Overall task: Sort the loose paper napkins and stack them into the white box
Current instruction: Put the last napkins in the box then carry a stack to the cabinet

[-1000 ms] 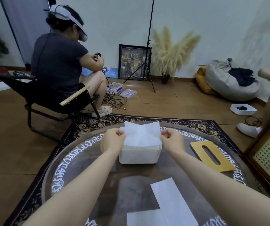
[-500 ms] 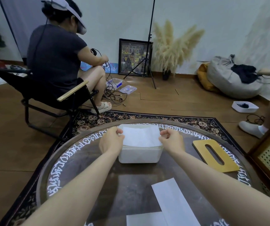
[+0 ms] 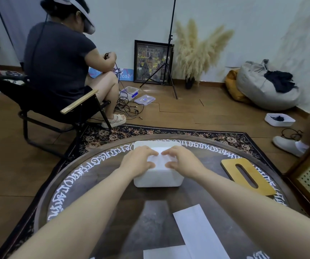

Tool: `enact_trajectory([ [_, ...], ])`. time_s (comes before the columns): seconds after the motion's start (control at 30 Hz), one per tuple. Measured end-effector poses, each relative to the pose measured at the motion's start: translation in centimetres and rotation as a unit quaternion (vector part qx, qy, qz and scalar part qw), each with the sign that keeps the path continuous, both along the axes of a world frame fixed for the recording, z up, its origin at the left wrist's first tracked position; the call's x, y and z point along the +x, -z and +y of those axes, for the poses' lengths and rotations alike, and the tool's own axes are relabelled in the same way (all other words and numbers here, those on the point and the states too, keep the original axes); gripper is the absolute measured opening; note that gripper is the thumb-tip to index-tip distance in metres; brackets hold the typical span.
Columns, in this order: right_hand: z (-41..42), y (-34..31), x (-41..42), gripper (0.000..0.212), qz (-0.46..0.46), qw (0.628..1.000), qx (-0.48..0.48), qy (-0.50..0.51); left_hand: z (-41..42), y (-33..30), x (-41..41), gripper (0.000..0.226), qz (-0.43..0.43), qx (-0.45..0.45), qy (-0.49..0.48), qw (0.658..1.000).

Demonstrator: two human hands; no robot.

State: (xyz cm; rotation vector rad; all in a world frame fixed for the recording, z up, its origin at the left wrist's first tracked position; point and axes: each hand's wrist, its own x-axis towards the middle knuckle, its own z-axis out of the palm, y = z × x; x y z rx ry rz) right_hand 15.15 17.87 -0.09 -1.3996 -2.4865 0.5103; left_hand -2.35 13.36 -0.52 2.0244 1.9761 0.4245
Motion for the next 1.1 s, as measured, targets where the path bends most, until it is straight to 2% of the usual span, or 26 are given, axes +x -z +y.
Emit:
enact_trajectory([
  [0.13,0.7,0.3,-0.5,0.042,-0.029,0.999,-0.038,0.012,0.8,0.2,0.0,0.045,0.032,-0.035,0.022,0.999],
  [0.47,1.4,1.7,-1.2,0.039,-0.068,0.997,-0.013,0.023,1.3,0.6,0.7,0.039,0.078,-0.04,0.016,0.996],
  [0.67,1.2,1.8,-1.2,0.038,-0.045,0.998,-0.017,0.026,1.5,0.2,0.8,0.039,0.067,-0.062,0.007,0.996],
  [0.77,0.7,1.1,-0.4,0.035,-0.004,0.999,-0.042,0.023,1.3,-1.1,0.9,0.04,0.069,-0.073,0.009,0.995],
  [0.87,-0.3,0.0,0.5,0.033,0.011,0.999,-0.021,0.022,0.0,-2.0,1.2,0.043,0.094,-0.039,0.005,0.995],
  [1.1,-4.5,-1.9,2.7,0.038,-0.066,0.995,0.069,0.003,-5.7,-3.1,2.1,0.039,0.163,0.045,0.011,0.985],
])
